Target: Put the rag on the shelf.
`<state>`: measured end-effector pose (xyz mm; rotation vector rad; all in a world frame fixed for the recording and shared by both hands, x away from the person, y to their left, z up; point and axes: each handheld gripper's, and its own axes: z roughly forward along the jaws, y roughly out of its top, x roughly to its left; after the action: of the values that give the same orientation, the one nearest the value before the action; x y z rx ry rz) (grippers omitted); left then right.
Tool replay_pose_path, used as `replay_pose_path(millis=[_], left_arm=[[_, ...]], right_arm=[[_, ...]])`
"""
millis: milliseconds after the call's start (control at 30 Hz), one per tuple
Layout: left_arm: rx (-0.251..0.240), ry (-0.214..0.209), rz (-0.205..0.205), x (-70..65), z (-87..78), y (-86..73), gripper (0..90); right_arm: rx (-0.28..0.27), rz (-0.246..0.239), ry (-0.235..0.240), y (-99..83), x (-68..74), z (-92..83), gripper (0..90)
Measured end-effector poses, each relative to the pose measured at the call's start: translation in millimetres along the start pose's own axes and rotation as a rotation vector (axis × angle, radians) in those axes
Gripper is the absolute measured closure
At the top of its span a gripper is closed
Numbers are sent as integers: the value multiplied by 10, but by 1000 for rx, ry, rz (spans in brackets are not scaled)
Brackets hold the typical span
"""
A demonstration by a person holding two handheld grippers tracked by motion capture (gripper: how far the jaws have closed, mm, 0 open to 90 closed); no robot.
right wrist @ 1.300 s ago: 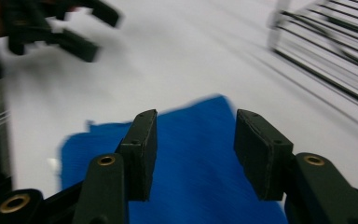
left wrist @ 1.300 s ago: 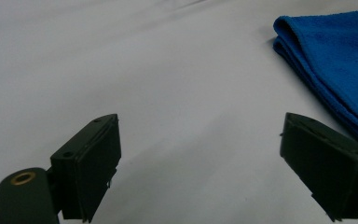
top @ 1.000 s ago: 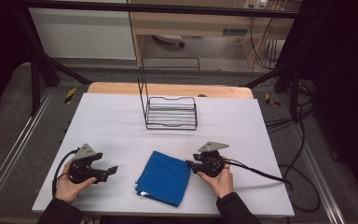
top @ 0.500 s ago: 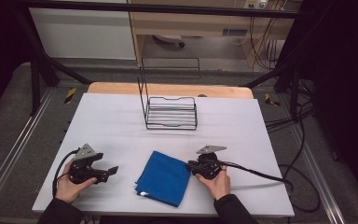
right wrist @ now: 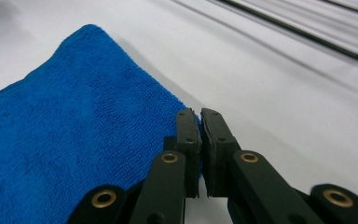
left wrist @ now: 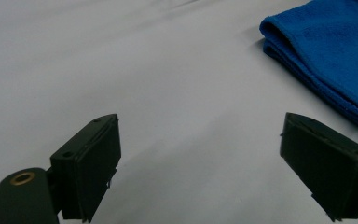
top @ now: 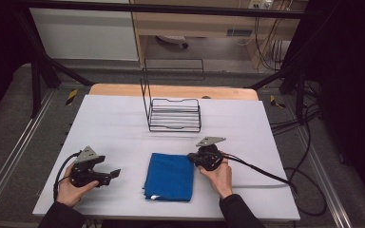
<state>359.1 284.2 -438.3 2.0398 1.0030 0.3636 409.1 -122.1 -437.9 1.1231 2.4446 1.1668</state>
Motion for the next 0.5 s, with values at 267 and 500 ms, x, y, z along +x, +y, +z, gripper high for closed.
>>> replay_pose_path(millis=[267, 500], left_arm=[[9, -4, 2, -22, 13, 7, 115], [17, -15, 11, -86, 26, 83, 98]], right_arm=[[0, -55, -13, -17, -63, 92, 794], [-109, -12, 2, -7, -116, -170, 500]])
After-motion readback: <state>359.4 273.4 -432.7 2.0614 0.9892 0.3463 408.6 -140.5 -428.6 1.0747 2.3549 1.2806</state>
